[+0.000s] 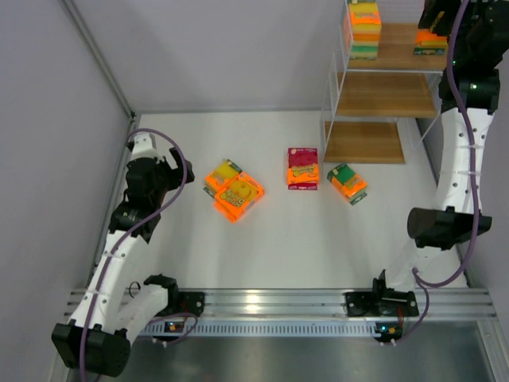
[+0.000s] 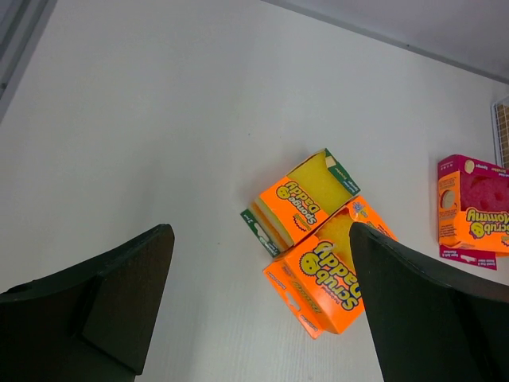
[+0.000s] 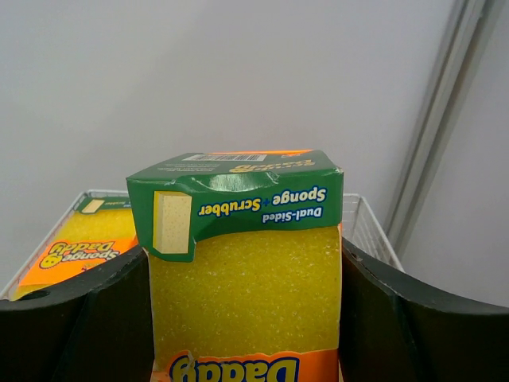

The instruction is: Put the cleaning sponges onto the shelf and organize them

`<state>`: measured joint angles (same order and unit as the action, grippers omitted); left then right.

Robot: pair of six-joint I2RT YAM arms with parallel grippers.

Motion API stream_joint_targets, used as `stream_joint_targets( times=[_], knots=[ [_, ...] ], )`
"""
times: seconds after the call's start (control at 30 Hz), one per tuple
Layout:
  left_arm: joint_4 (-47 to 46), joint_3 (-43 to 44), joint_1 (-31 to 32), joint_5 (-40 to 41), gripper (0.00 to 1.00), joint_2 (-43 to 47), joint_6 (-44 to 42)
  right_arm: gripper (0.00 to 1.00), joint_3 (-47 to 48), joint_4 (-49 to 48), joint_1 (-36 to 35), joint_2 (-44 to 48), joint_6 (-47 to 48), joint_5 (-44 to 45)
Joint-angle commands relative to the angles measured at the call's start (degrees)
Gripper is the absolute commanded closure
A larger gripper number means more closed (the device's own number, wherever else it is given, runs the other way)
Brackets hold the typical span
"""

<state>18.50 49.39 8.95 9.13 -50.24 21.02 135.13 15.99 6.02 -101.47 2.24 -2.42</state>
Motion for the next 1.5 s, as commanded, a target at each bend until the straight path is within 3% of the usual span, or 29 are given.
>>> stream_joint_targets(
  times=[0.0,0.2,0.5,0.67,0.93,1.03,1.47],
  knots=[
    [-0.7,0.9,-0.3,1.9,0.02,0.1,-0.6,0.36,2.8,-5.6,2.1,-2.0,-8.6,-9.0],
    [-0.7,0.9,-0.3,3.0,0.02,-0.6,-0.8,0.42,4.1,-4.8,2.2,-4.8,-11.0,-9.8],
    [-0.7,1.2,-0.4,1.9,0.02,-1.6,-0.8,0.4,4.3,-3.3,1.1,-6.5,-10.5,-8.7],
    [-0.7,1.0,-0.5,2.3,0.02,-1.2,-0.8,0.3,5.0,-3.3,-0.4,-7.7,-8.7,-6.2],
    [-0.7,1.0,-0.6,2.9,0.02,-1.1,-0.9,0.22,5.2,-3.0,-1.4,-9.9,-7.8,-6.2],
    [-0.7,1.1,-0.7,2.7,0.02,-1.5,-0.9,0.01,5.8,-2.9,-1.7,-10.2,-7.3,-5.8],
    [-0.7,1.1,-1.0,1.9,0.02,-1.0,-0.8,0.01,5.8,-9.5,-2.0,-6.8,-10.1,-5.9]
  ],
)
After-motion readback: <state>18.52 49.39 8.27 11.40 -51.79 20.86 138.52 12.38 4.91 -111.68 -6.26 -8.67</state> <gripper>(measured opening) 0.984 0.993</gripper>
